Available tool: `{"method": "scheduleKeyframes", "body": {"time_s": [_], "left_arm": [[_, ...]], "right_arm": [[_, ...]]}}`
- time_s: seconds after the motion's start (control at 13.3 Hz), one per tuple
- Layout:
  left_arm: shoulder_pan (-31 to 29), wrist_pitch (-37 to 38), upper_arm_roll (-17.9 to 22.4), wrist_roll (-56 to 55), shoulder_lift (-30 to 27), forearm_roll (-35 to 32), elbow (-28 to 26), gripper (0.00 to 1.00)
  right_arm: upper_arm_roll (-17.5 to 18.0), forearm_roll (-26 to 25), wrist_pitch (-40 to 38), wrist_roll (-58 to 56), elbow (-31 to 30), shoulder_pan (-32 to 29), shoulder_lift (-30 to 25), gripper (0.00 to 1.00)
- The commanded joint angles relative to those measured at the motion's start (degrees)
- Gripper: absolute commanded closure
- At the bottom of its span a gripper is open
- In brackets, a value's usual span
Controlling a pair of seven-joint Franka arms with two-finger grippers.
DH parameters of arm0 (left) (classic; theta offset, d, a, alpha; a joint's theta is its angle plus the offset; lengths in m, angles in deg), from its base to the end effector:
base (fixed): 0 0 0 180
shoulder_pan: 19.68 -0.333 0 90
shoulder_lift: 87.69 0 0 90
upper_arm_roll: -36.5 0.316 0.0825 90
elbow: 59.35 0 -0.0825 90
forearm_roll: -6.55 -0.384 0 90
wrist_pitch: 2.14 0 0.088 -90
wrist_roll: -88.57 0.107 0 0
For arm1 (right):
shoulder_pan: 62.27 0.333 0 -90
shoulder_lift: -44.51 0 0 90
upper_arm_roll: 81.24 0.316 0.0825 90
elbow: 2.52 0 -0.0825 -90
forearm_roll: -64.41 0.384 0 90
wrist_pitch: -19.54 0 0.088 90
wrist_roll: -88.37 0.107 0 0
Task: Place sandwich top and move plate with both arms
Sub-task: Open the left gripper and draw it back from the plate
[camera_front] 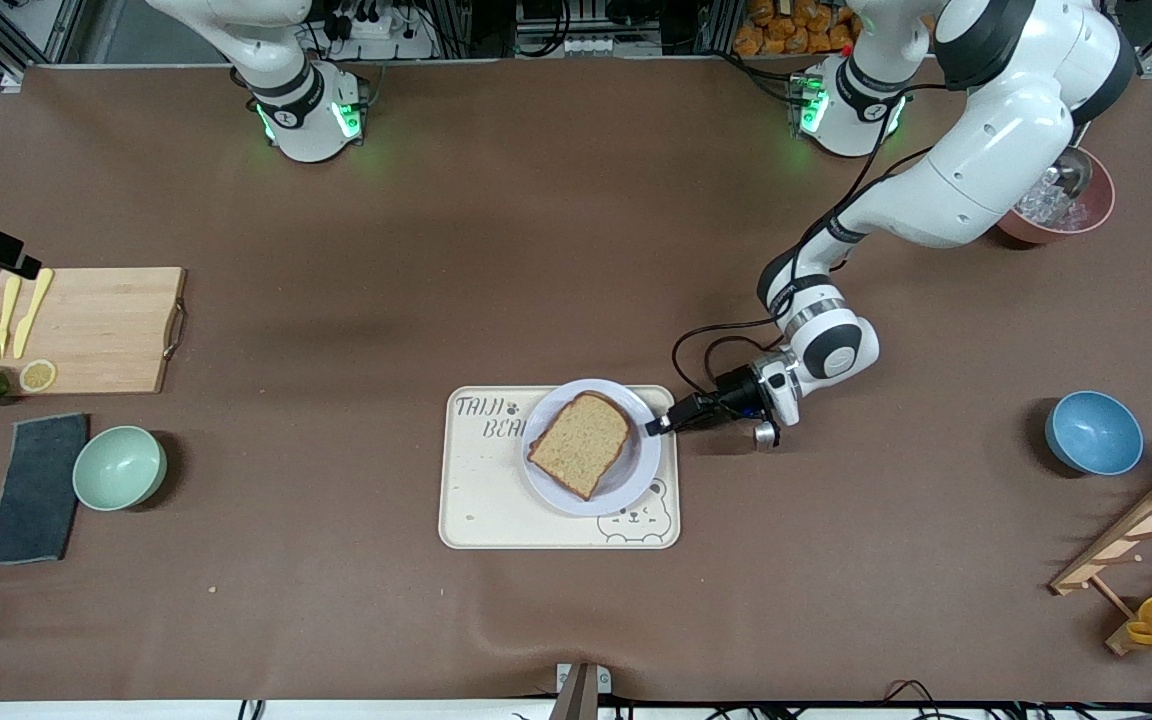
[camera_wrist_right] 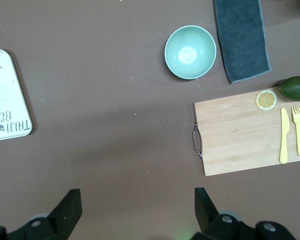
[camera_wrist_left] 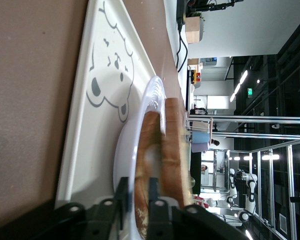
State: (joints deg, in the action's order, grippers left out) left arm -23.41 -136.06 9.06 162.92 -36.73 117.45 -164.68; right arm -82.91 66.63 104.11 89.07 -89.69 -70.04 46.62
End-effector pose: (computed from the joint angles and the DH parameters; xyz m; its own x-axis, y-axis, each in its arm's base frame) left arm 0.5584 -0.2581 0.0844 0.9425 0.3342 0.0071 0.0692 -0.2158 0.9740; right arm 0.5492 -0.0865 0.6193 0.9816 -0.1719 -0.0825 -0.1754 -0.9838 -0.0367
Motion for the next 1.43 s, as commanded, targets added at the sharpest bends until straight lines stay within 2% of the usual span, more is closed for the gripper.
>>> {"method": "scheduleKeyframes", "body": {"time_s": [0.0, 0.45, 0.83, 1.13, 1.35], "left_arm": [[0.92, 0.33, 0.99, -2.37, 0.37, -2.53, 0.12, 0.65], [-1.80, 0.33, 0.99, -8.69, -1.30, -9.37, -0.05, 0.66], [-2.16, 0.33, 1.07, -14.22, -4.81, -10.26, -0.32, 0.68], [-7.32, 0.85, 0.64, -23.35, -8.32, -20.27, -0.49, 0.68], [-8.48, 1.73, 0.46, -33.18, -13.41, -25.45, -0.93, 0.68]], "right_arm": [[0.26, -0.11, -0.90, 0.09, 1.57, -0.05, 1.31, 0.00], [0.26, -0.54, -2.22, 0.00, 1.13, 0.21, 1.31, 0.00], [0.26, -0.54, -2.39, 0.00, 1.04, 0.13, 1.23, 0.00], [0.26, -0.63, -2.66, 0.00, 0.95, -0.31, 1.23, 0.00], [0.44, -0.72, -2.13, 0.62, 1.04, 0.57, 1.23, 0.00]]}}
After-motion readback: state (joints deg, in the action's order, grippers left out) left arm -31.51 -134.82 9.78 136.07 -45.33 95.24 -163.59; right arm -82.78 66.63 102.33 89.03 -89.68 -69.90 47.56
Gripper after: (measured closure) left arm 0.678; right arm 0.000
